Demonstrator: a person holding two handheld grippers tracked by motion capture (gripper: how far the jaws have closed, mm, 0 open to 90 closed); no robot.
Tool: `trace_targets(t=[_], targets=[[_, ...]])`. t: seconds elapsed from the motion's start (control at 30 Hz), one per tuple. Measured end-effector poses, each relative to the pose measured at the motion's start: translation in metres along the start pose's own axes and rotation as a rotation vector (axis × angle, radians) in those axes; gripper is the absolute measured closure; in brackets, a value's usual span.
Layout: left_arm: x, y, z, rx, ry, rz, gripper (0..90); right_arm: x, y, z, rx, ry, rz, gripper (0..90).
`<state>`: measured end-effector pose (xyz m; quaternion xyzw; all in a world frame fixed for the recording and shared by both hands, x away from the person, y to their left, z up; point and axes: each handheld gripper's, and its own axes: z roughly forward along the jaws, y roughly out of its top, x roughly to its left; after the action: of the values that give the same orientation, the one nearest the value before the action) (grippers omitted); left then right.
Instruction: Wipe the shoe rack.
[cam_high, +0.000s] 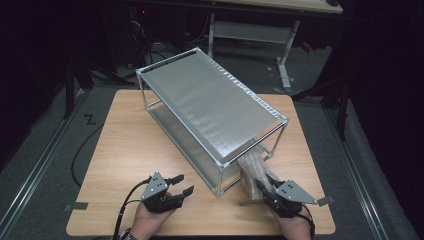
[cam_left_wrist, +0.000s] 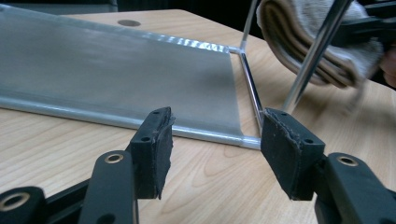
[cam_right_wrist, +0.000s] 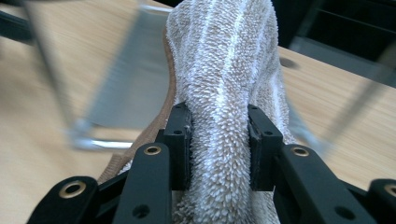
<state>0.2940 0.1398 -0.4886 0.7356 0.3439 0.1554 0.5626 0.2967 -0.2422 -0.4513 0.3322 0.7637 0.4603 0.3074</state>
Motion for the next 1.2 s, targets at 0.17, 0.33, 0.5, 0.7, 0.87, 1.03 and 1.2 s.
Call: trace_targets(t=[0.17, 0.33, 0.5, 0.7, 0.87, 1.03, 1.2], targets=[[0.000, 0.001, 0.005, 0.034, -0.010, -0.005, 43.5, -0.025, -0.015, -0.004, 0.027, -0.109, 0.042, 66.3], [-0.014, 0.013, 0.014, 0.026, -0.082, 0.022, 42.0, -0.045, -0.028, -0.009, 0.036, -0.182, 0.105, 66.2], [-0.031, 0.023, 0.028, 0.011, -0.139, 0.023, 40.8, -0.058, -0.031, -0.017, 0.022, -0.255, 0.148, 65.9], [-0.052, 0.034, 0.053, 0.014, -0.160, 0.085, 42.1, -0.067, -0.035, -0.023, -0.001, -0.307, 0.197, 65.4], [-0.063, 0.038, 0.067, 0.002, -0.136, 0.125, 50.0, -0.068, -0.037, -0.023, -0.005, -0.308, 0.213, 65.3], [-0.062, 0.039, 0.065, 0.008, -0.088, 0.123, 80.0, -0.065, -0.035, -0.022, -0.019, -0.294, 0.203, 65.0], [-0.062, 0.033, 0.050, 0.001, -0.076, 0.146, 80.6, -0.061, -0.030, -0.025, -0.057, -0.294, 0.201, 64.7]])
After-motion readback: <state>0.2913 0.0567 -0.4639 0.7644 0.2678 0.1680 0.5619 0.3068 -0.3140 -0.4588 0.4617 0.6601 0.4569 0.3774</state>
